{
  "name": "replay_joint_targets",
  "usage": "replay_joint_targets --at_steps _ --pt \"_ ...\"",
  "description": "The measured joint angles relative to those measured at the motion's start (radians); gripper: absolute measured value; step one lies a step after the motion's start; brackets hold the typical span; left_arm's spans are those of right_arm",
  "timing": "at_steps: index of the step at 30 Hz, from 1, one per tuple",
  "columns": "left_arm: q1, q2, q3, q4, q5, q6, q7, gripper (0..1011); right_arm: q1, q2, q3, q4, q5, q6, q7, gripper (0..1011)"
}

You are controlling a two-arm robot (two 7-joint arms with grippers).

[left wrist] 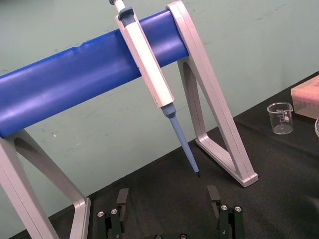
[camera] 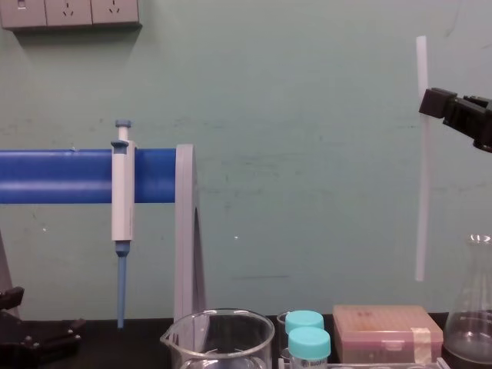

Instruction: Pick up the stirring rod with one hand, then place it down.

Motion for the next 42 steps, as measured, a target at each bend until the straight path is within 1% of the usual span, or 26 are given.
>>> replay_joint_targets --at_steps 13,42 --pt "0.0 0.0 0.0 0.0 0.0 0.0 0.0 1000 0.004 0.0 -0.002 0.006 0.0 0.003 0.0 45" --pt "0.0 0.0 0.0 0.0 0.0 0.0 0.0 1000 -0.007 0.008 -0.002 0.0 0.004 0.003 0.005 45"
